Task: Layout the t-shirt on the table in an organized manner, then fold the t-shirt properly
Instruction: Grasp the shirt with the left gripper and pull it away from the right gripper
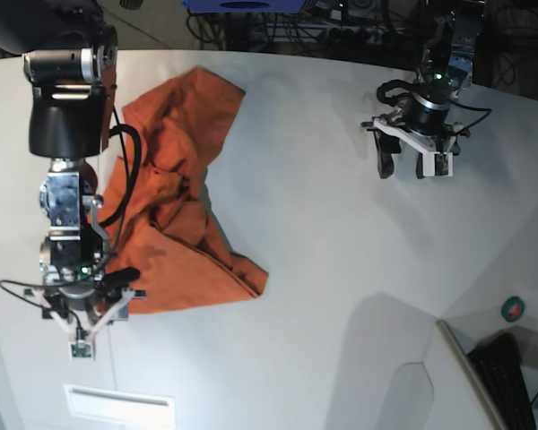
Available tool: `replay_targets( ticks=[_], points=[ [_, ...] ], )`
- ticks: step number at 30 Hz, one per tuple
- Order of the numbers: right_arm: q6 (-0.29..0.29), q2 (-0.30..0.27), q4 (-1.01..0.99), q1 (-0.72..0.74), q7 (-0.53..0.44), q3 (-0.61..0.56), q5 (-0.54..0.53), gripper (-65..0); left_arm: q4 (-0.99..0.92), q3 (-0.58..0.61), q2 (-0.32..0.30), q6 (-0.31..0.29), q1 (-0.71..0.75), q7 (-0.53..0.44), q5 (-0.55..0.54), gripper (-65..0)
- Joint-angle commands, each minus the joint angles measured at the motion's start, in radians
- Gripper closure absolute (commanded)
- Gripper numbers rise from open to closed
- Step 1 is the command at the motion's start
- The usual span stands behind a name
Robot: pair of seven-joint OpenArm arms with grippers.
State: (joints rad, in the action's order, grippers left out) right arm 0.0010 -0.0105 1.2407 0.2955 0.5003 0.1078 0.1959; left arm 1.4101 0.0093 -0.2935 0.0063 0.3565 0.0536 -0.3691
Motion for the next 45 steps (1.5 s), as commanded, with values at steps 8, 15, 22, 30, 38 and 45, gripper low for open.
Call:
replay_targets(
  ticks=[8, 15, 22, 30, 38, 45],
  points=[
    [0.035, 0.002, 0.445, -0.344, -0.025, -0.004, -0.006, -37.7, 0.033, 0.163, -0.014, -0.001, -0.109, -0.022, 0.014, -39.3],
    [0.035, 0.002, 0.538, -0.526, -0.025, -0.001, -0.006, -37.7, -0.005, 0.462, 0.029, 0.001, -0.365, 0.033, 0.459, -40.8],
    [0.035, 0.002, 0.587, -0.589, -0.025, -0.001, -0.006, -37.7, -0.216, 0.647, 0.103, -0.131, -0.618, 0.133, 0.660, -55.0],
    [0.035, 0.004, 0.610, -0.637, -0.025, -0.009, -0.006, -37.7, -0.559, 0.766, 0.259, -0.214, -0.836, 0.111, 0.660, -55.0],
    [0.035, 0.004, 0.609, -0.674, -0.025, -0.009, -0.006, -37.7, -0.877, 0.766, 0.412, -0.216, -0.956, -0.027, 0.660, -52.2],
    [0.035, 0.034, 0.604, -0.721, -0.025, -0.072, -0.008, -37.7, -0.894, 0.763, 0.440, -0.256, -0.979, -0.051, 0.660, -25.5]
  ],
)
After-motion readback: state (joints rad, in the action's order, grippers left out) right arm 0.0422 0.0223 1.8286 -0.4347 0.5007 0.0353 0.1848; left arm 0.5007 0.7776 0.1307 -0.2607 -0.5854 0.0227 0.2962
